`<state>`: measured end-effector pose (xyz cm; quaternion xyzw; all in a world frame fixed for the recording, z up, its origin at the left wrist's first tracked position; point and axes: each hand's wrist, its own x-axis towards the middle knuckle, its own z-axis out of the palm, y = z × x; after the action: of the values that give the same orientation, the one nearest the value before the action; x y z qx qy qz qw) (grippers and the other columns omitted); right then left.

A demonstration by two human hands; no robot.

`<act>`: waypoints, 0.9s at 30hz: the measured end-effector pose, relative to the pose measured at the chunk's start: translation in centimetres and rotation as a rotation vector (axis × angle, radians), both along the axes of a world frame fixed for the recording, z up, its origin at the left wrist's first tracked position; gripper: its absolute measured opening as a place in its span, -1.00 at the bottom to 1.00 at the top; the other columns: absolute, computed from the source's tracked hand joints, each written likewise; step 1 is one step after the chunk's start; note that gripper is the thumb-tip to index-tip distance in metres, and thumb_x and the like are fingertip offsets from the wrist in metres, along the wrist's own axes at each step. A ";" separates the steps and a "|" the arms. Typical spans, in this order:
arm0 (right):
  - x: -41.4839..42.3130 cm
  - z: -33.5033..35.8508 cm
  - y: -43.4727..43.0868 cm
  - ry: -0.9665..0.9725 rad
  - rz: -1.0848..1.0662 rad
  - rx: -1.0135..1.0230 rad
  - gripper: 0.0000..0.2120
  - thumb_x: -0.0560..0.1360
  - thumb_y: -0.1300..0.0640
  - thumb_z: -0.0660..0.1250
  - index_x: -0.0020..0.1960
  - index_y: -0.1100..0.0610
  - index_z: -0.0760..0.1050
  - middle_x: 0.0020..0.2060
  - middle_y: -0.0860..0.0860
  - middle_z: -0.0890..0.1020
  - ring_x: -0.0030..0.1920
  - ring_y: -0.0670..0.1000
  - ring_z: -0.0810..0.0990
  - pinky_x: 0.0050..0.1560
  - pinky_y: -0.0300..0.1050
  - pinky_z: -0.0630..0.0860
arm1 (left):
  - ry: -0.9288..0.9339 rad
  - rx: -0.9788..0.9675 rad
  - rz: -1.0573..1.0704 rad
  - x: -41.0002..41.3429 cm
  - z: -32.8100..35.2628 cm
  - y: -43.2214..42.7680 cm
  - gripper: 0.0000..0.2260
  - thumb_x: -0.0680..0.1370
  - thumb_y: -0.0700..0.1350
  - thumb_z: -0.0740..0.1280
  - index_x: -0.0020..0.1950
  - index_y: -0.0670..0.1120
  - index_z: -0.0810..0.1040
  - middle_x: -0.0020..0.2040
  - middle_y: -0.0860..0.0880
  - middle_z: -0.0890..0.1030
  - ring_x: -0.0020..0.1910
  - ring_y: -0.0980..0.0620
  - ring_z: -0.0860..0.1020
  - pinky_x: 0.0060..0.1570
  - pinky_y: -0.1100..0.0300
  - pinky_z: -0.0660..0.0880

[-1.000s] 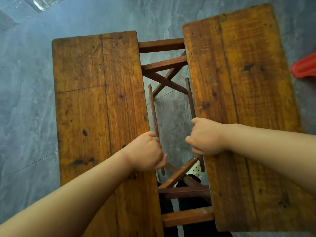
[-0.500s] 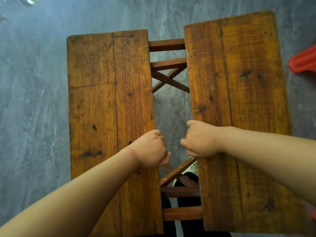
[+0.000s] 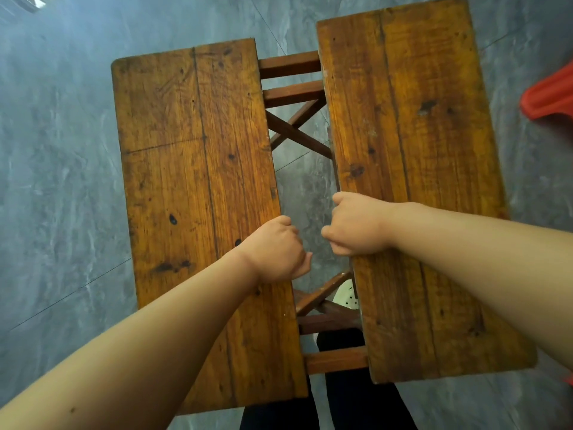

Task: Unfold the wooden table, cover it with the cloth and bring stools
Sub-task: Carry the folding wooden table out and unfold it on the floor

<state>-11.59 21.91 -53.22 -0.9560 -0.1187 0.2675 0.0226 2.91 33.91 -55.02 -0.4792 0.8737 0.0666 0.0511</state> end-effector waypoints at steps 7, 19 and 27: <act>-0.2 -1.0 0.0 -0.066 -0.049 0.022 -0.74 0.57 0.03 0.02 -0.15 0.12 0.38 -0.36 0.00 0.48 -0.30 0.05 0.47 -0.08 -0.08 0.13 | 0.009 0.034 0.002 -0.5 -0.5 -0.4 -0.53 0.51 -0.01 0.00 -0.61 -0.03 0.32 -0.61 0.07 0.29 -0.57 0.04 0.29 -0.33 0.19 0.23; -3.1 -1.7 0.2 -0.344 -0.126 -0.015 -0.59 0.55 -0.03 0.07 -0.30 0.12 0.53 -0.30 0.03 0.53 -0.11 0.10 0.50 0.36 0.13 0.28 | 0.020 0.068 -0.070 0.0 -0.1 0.3 -0.51 0.55 0.08 -0.02 -0.48 0.02 0.50 -0.47 0.12 0.27 -0.39 0.09 0.22 -0.27 0.18 0.33; -1.6 -3.1 0.7 -0.365 -0.097 -0.007 -0.58 0.54 0.05 0.01 -0.35 0.09 0.52 -0.35 -0.01 0.52 -0.19 0.06 0.45 0.19 0.03 0.40 | 0.037 0.141 -0.081 -0.6 -1.3 0.5 -0.52 0.53 0.06 -0.03 -0.45 0.02 0.53 -0.48 0.11 0.45 -0.41 0.10 0.37 -0.23 0.17 0.37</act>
<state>-13.20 22.64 -56.30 -0.9933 -0.0737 0.0886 0.0102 2.30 34.41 -56.31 -0.4373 0.8863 0.1348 0.0711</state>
